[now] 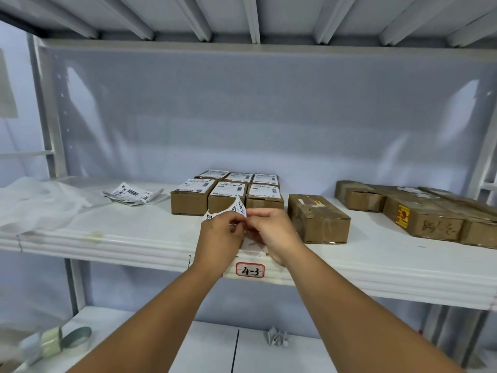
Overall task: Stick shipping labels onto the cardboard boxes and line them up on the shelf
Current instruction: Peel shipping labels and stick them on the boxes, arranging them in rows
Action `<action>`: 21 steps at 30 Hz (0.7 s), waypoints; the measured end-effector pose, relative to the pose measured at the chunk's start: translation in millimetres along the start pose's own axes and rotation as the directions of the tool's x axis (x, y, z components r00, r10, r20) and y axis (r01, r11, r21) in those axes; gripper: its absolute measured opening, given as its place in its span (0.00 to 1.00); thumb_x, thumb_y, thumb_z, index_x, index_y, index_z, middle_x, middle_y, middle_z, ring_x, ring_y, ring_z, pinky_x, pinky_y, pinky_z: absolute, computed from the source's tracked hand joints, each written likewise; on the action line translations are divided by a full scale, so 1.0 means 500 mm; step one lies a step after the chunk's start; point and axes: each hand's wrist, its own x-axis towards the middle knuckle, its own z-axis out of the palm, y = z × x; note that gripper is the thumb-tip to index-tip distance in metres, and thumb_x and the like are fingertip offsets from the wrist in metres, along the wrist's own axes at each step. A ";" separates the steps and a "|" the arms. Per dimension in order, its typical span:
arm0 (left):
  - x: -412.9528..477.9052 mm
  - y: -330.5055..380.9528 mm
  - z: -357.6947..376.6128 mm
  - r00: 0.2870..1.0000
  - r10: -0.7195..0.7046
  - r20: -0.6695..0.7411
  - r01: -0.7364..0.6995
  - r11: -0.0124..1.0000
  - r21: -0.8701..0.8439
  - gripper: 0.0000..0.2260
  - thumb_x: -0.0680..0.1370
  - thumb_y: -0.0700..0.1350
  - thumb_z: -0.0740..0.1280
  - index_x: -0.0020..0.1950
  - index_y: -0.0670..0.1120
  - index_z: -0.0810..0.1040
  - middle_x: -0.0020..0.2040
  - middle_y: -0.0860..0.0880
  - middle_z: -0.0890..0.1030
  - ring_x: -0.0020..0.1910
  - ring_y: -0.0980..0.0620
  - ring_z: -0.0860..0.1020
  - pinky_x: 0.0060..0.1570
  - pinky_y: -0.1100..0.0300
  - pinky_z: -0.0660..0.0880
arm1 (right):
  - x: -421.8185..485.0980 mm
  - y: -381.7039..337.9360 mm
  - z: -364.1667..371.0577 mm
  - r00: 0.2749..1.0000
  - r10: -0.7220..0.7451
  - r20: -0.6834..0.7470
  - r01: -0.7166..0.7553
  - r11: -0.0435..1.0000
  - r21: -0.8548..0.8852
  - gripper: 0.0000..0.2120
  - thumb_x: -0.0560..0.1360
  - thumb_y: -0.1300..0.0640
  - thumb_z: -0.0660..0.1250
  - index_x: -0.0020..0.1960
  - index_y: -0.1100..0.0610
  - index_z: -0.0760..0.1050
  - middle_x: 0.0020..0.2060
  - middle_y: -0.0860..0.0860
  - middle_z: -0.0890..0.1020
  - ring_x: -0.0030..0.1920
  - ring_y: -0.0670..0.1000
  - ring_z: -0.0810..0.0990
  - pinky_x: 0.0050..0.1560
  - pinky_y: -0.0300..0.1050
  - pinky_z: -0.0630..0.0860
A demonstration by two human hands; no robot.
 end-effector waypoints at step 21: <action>-0.005 -0.009 -0.009 0.998 -0.048 0.036 0.054 0.980 -0.192 0.20 0.76 0.35 0.65 0.64 0.53 0.71 0.48 0.53 0.84 0.43 0.58 0.81 0.39 0.68 0.76 | -0.008 0.004 0.002 0.998 -0.054 -0.044 0.053 0.998 -0.022 0.09 0.74 0.69 0.66 0.44 0.55 0.78 0.39 0.56 0.81 0.38 0.53 0.77 0.46 0.48 0.76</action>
